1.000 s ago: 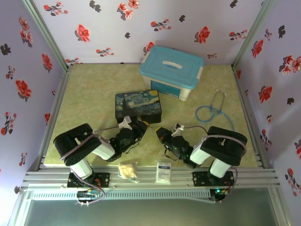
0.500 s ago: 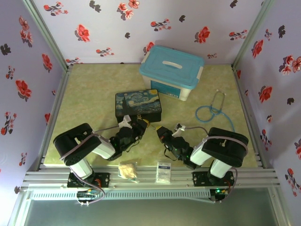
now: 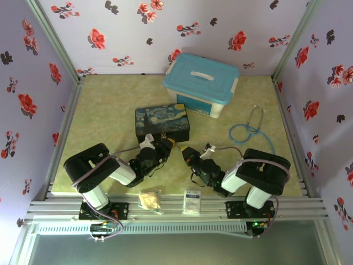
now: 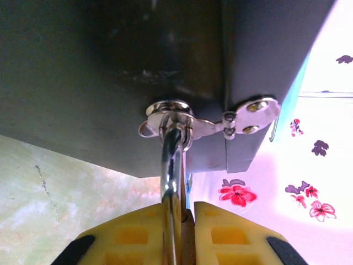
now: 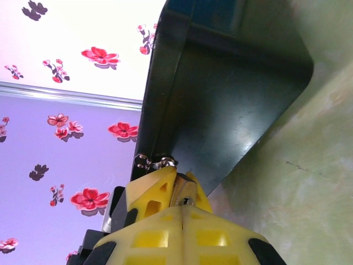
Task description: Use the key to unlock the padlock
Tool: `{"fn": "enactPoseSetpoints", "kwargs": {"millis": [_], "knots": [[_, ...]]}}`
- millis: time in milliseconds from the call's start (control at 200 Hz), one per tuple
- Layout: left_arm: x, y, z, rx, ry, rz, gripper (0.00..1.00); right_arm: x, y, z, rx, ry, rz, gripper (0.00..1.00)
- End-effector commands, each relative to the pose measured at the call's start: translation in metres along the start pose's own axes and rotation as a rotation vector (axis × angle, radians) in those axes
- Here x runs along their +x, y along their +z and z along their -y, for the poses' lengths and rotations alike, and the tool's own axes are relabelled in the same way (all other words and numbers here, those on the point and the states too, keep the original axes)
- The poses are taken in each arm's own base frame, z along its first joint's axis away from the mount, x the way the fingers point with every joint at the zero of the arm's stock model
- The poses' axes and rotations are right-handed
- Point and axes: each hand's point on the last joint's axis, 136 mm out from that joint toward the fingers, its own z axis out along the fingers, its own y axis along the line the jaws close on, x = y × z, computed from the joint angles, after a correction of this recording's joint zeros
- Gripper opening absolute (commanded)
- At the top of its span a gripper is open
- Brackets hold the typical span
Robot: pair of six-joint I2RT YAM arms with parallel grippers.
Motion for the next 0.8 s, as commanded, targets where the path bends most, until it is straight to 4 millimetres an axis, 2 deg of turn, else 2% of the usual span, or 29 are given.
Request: {"fn": "enactPoseSetpoints", "kwargs": {"millis": [0,230,460,595,795], "knots": [[-0.001,0.004,0.031,0.108,-0.027,0.003,0.01,0.0,0.005,-0.009,-0.028,-0.018,0.007,0.0],[-0.001,0.003,0.035,0.117,-0.028,0.002,0.01,0.002,0.008,-0.005,-0.016,-0.01,0.003,0.0],[-0.006,0.002,0.032,0.111,-0.029,0.013,0.01,-0.007,0.0,0.002,0.004,-0.009,0.043,0.0],[-0.006,0.004,0.035,0.118,-0.032,0.01,0.0,-0.005,0.0,0.004,0.008,-0.005,0.041,0.0],[-0.005,0.007,0.029,0.103,-0.054,0.007,0.0,-0.006,-0.001,0.003,0.007,-0.009,0.047,0.0]]}}
